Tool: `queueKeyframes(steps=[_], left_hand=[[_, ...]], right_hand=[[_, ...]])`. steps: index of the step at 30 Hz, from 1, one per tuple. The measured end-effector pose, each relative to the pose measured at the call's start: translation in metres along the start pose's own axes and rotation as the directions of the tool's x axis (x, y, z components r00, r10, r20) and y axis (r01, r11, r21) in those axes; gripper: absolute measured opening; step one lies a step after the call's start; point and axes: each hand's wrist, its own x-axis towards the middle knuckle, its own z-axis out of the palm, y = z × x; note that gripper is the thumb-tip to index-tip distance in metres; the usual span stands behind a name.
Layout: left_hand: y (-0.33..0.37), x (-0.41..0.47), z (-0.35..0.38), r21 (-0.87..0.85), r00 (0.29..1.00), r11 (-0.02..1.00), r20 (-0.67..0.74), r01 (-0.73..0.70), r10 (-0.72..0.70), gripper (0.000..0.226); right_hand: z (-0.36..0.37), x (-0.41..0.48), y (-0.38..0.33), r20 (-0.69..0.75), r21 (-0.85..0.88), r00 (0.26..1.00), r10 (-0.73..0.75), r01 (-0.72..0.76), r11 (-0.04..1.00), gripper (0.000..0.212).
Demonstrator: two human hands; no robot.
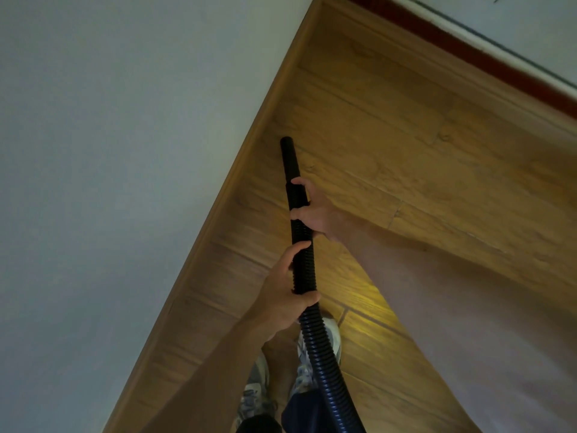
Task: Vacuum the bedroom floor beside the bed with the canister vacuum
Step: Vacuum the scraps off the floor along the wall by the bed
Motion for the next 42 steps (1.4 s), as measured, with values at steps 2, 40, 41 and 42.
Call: queueKeyframes(steps=[2, 40, 41, 42], left_hand=[[0.004, 0.001, 0.001, 0.007, 1.000, 1.000, 0.003, -0.022, 0.022, 0.082], [0.090, -0.121, 0.165, 0.546, 0.761, 0.794, 0.625, -0.267, -0.174, 0.083], [0.091, -0.126, 0.172, 0.569, 0.739, 0.770, 0.644, -0.290, -0.197, 0.083], [0.092, -0.130, 0.179, 0.580, 0.716, 0.753, 0.664, -0.312, -0.214, 0.081]], right_hand=[[-0.004, 0.000, -0.004, 0.004, -0.006, 1.000, -0.004, 0.004, 1.000, 0.075], [-0.148, -0.301, 0.096, -0.540, 0.504, 0.837, 0.088, 0.239, 0.830, 0.065], [-0.149, -0.314, 0.104, -0.557, 0.527, 0.824, 0.106, 0.252, 0.811, 0.065], [-0.150, -0.326, 0.112, -0.573, 0.543, 0.810, 0.123, 0.263, 0.797, 0.064]])
